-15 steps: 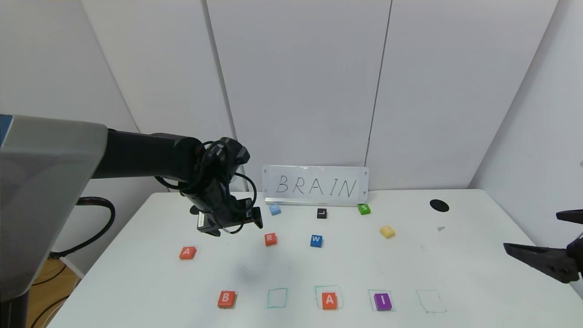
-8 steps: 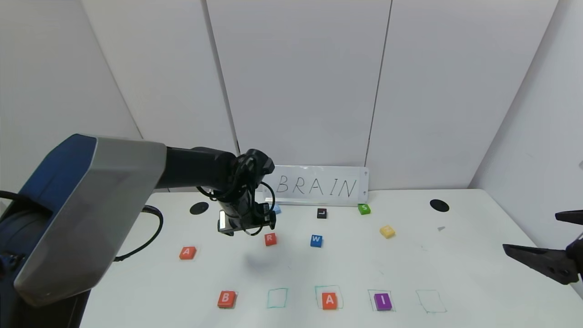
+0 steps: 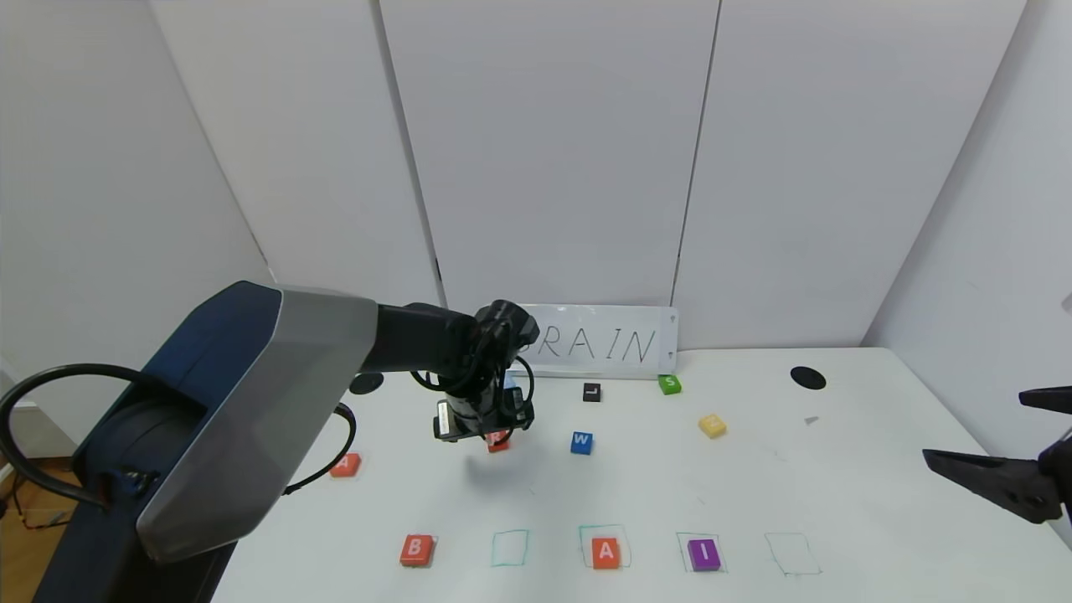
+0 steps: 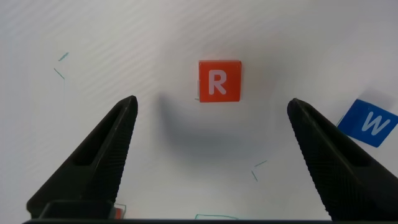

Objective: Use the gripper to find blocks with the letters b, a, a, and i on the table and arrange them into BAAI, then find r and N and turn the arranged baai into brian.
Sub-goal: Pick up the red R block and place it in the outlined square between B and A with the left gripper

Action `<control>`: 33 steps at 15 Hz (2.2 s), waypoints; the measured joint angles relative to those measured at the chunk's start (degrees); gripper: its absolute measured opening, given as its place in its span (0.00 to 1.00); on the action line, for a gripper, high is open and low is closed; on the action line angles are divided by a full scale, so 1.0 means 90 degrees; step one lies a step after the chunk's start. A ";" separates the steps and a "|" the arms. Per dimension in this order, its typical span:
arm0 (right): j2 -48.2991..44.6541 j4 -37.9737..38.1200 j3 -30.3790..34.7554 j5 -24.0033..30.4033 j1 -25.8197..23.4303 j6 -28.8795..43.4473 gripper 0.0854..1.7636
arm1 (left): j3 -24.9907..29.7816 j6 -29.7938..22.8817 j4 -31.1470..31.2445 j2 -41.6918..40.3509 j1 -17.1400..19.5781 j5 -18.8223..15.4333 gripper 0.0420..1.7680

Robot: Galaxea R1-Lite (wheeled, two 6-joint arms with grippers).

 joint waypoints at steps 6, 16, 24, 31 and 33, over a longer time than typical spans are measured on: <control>0.0009 -0.0003 0.0000 -0.0003 0.0001 0.0000 0.97 | -0.0022 -0.0183 -0.0447 0.0312 -0.0004 0.0095 0.97; 0.0024 -0.0003 0.0018 -0.0003 0.0053 0.0000 0.97 | 0.0000 -0.0165 -0.0455 0.0428 0.0000 0.0088 0.97; 0.0018 0.0000 0.0037 -0.0004 0.0126 0.0003 0.97 | 0.0019 -0.0158 -0.0459 0.0428 0.0000 0.0079 0.47; 0.0015 0.0000 0.0049 -0.0003 0.0148 0.0000 0.97 | 0.0012 -0.0165 -0.0459 0.0444 0.0000 0.0080 0.26; 0.0015 0.0003 0.0049 -0.0003 0.0150 0.0000 0.97 | 0.0018 -0.0164 -0.0462 0.0444 0.0000 0.0080 0.26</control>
